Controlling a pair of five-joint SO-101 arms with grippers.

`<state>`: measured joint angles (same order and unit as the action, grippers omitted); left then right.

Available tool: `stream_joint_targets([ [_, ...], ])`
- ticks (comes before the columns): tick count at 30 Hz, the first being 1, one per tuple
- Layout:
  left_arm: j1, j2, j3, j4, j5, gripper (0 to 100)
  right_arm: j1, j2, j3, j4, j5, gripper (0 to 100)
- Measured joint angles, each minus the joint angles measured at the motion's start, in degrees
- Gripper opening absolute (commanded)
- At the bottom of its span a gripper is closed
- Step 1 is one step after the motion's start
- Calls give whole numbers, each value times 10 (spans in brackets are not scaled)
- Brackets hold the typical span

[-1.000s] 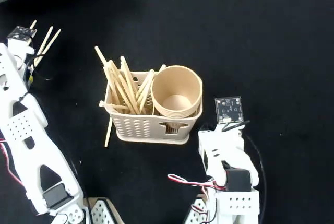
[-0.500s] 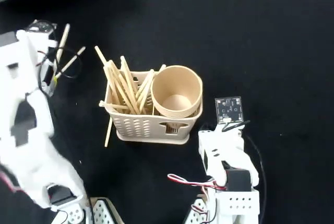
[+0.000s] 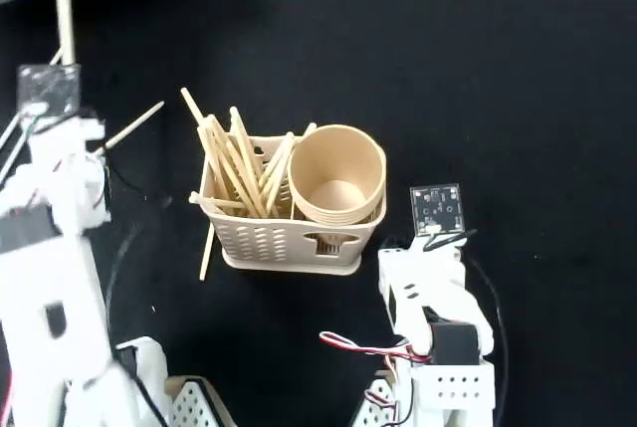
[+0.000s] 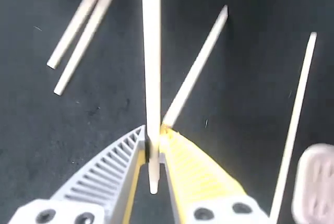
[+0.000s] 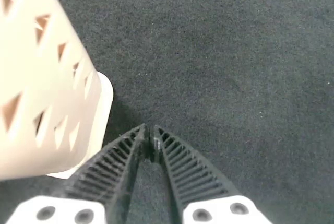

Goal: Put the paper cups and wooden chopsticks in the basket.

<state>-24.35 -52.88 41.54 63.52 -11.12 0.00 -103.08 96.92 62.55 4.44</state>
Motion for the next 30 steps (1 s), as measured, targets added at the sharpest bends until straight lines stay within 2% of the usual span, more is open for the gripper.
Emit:
stream_joint_targets([
  [3,5,-111,14,-1,47,30,0,0,0,0,0,15],
  [6,35,-214,17,-2,58,30,0,0,0,0,0,15],
  [14,171,-419,33,-88,67,30,0,0,0,0,0,15],
  [20,305,-471,64,-173,170,33,0,0,0,0,0,15],
  [27,405,-469,174,-203,200,33,0,0,0,0,0,15],
  [30,427,-469,215,-204,211,33,0,0,0,0,0,15],
])
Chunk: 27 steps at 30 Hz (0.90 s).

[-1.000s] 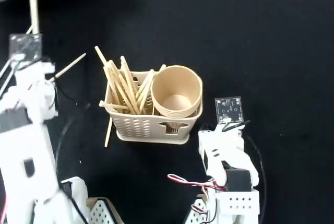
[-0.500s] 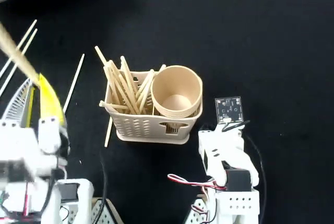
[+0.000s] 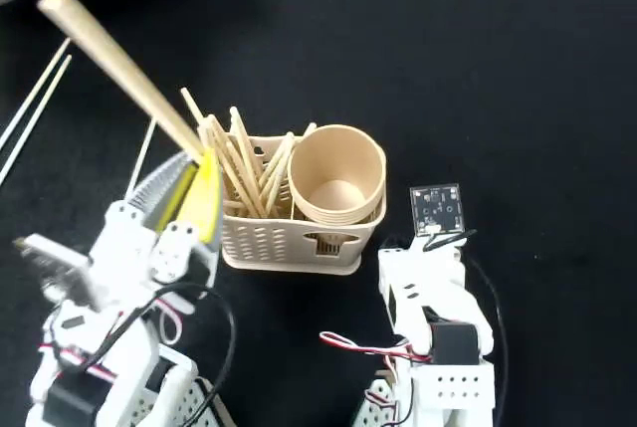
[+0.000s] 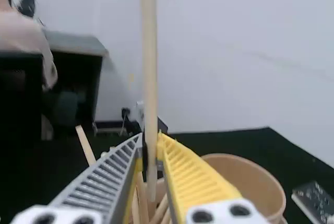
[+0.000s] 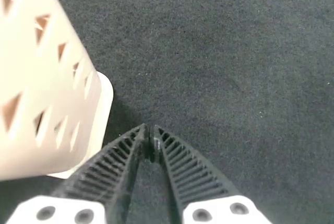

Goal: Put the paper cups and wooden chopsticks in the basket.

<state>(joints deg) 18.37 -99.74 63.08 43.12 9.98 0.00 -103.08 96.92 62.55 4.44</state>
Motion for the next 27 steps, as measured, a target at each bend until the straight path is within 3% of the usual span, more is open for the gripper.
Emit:
stream_joint_targets([
  [7,4,1,43,24,3,155,0,0,0,0,0,15],
  [13,4,0,19,102,4,159,0,0,0,0,0,15],
  [21,4,0,3,121,4,160,0,0,0,0,0,15],
  [24,-37,1,-40,153,4,160,0,0,0,0,0,15],
  [27,-139,0,-105,202,4,160,0,0,0,0,0,15],
])
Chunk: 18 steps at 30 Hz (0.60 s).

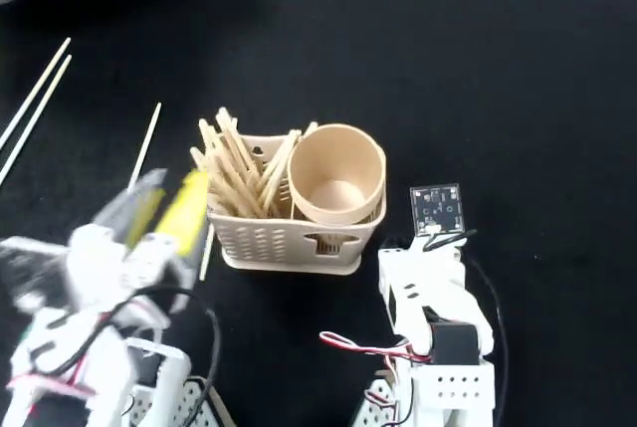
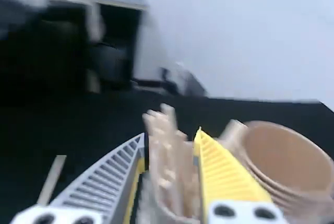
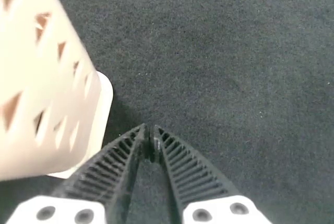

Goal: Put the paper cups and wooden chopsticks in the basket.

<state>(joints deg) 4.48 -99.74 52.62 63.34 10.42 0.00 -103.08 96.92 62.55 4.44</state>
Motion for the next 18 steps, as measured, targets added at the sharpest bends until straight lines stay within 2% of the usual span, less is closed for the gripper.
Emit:
stream_joint_targets([
  [4,-178,6,-55,12,0,160,0,0,0,0,0,15],
  [6,-246,33,-65,11,0,160,0,0,0,0,0,15],
  [11,-280,183,-94,11,0,160,0,0,0,0,0,15],
  [18,-284,531,-198,-10,-1,160,0,0,0,0,0,15],
])
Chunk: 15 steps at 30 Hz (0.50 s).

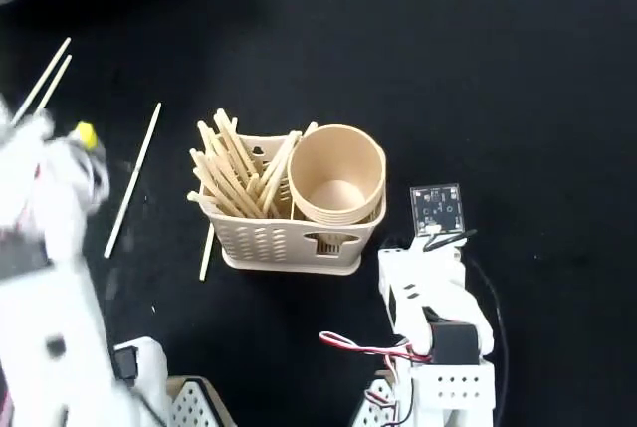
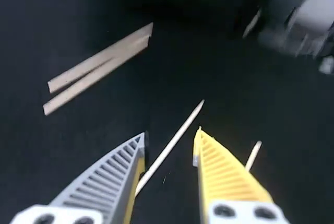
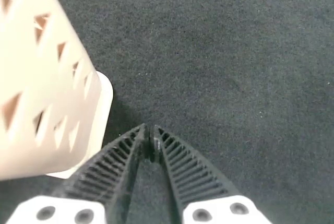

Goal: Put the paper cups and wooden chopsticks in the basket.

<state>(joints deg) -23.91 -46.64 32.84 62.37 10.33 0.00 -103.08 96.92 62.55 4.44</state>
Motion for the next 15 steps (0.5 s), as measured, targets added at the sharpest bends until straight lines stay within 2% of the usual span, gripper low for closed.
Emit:
stream_joint_targets([
  [6,0,316,-145,5,-88,157,0,0,0,0,0,15],
  [10,23,502,-265,78,-189,155,0,0,0,0,0,15],
  [15,45,698,-407,148,-260,155,0,0,0,0,0,15],
])
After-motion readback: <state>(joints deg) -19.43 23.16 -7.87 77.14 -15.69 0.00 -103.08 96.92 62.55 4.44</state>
